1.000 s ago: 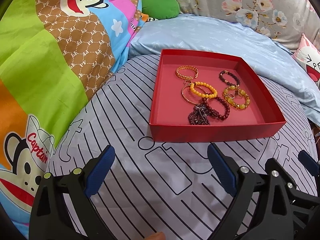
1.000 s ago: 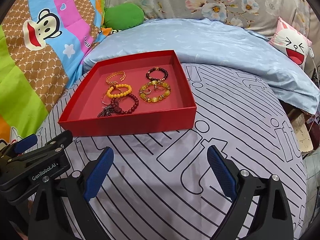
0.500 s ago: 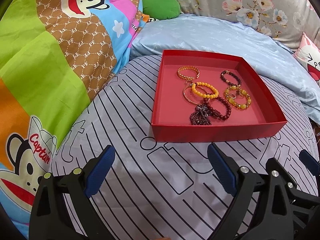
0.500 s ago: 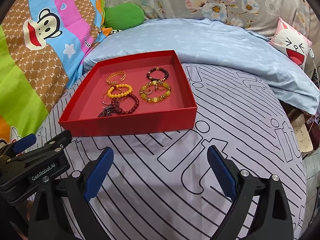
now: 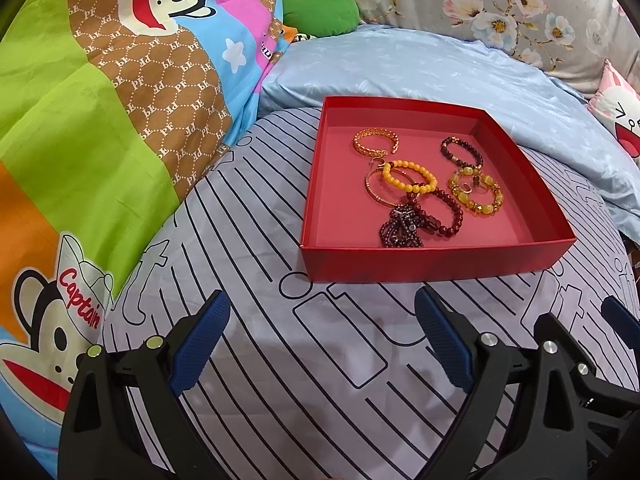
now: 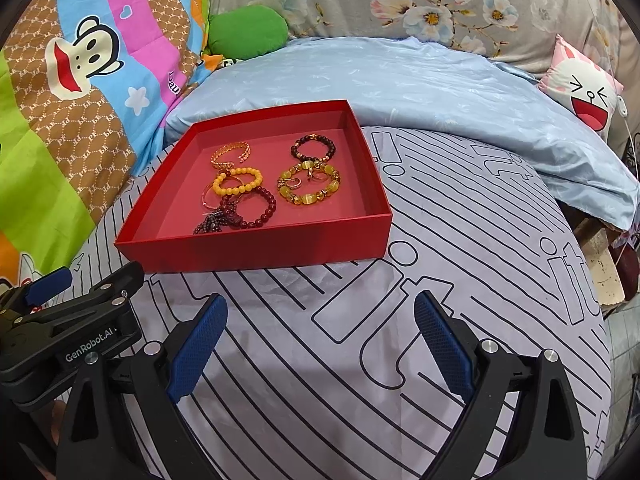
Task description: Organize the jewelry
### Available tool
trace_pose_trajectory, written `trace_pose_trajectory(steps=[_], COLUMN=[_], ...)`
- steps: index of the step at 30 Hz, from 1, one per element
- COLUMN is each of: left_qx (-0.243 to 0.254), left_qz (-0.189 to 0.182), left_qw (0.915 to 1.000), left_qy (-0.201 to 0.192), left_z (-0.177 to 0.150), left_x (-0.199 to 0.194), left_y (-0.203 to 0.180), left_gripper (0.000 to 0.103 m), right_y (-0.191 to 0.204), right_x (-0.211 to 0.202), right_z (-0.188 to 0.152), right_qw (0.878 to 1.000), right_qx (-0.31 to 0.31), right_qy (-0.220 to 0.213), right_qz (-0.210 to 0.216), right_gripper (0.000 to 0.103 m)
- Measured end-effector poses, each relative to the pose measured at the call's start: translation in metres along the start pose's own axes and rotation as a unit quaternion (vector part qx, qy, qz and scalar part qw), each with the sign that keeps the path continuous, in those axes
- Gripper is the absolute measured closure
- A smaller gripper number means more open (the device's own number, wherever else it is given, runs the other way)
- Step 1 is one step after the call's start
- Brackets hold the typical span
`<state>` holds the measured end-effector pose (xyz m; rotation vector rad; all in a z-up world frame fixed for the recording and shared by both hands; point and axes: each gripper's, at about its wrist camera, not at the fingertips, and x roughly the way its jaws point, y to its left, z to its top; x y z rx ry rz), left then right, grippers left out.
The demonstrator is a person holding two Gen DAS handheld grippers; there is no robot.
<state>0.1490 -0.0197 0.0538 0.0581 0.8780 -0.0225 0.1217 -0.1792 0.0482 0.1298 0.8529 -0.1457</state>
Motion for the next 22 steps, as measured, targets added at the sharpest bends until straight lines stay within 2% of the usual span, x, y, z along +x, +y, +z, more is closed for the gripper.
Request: trace_pose_trajectory(steps=[15,22], left_qx=[0.005,0.002], left_qz=[0.002,0.003], left_qw=[1.0,1.0], left_qy=[-0.008,0.001], left_z=[0.0001,-0.0006], left_x=[-0.003,0.0001], left_y=[-0.0019,-0.0024], left_gripper=[0.015,0.016], right_y=[-0.0007,-0.0043], right_x=[-0.0001,0.0], right_z=[0.0,-0.0003], right_qw=[1.0,1.0], right_qx=[-0.001,0.0], right_qy=[0.0,0.0], right_qz=[-0.001,-0.005], right_gripper=[0.012,0.012])
